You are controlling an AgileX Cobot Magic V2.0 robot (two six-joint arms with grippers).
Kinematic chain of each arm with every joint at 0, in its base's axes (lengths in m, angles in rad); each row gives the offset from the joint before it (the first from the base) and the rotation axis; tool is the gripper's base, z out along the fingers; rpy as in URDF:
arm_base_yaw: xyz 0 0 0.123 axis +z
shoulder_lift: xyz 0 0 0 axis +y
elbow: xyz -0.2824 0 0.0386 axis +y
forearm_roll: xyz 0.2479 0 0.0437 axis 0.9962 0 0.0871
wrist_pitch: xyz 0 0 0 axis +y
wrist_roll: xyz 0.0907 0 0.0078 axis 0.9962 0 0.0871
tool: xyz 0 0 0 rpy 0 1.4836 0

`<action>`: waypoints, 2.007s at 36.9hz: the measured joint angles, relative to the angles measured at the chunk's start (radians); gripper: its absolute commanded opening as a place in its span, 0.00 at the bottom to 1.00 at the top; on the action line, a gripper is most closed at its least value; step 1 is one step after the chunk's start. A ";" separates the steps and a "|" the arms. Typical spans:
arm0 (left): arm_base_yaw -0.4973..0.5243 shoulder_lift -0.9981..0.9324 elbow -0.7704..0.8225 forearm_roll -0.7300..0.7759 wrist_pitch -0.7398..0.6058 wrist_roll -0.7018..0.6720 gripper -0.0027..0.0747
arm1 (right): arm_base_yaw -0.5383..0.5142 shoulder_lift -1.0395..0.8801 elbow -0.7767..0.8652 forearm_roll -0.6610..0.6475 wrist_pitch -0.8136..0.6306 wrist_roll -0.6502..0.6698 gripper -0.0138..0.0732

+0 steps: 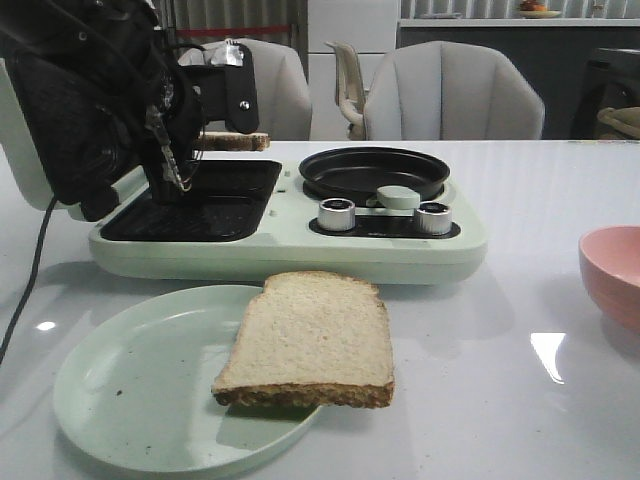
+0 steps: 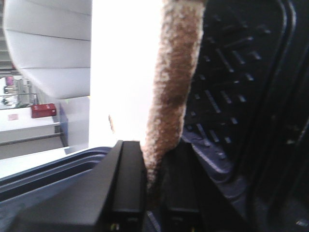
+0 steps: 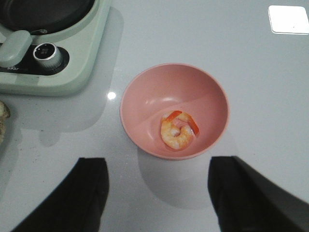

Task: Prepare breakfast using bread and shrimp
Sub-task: 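Lower the bread slice onto the sandwich maker plate and release, then grasp the remaining bread slice on the plate with the right gripper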

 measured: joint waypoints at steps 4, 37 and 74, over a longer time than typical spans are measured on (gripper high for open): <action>0.019 0.020 -0.003 0.001 -0.036 0.000 0.46 | 0.000 0.000 0.000 0.000 0.000 0.000 0.79; -0.283 -0.466 0.342 -0.098 0.329 -0.306 0.67 | 0.000 0.000 0.000 0.000 0.000 0.000 0.79; -0.599 -1.423 0.711 -1.692 0.254 0.402 0.67 | 0.076 0.202 0.000 0.342 0.133 -0.050 0.79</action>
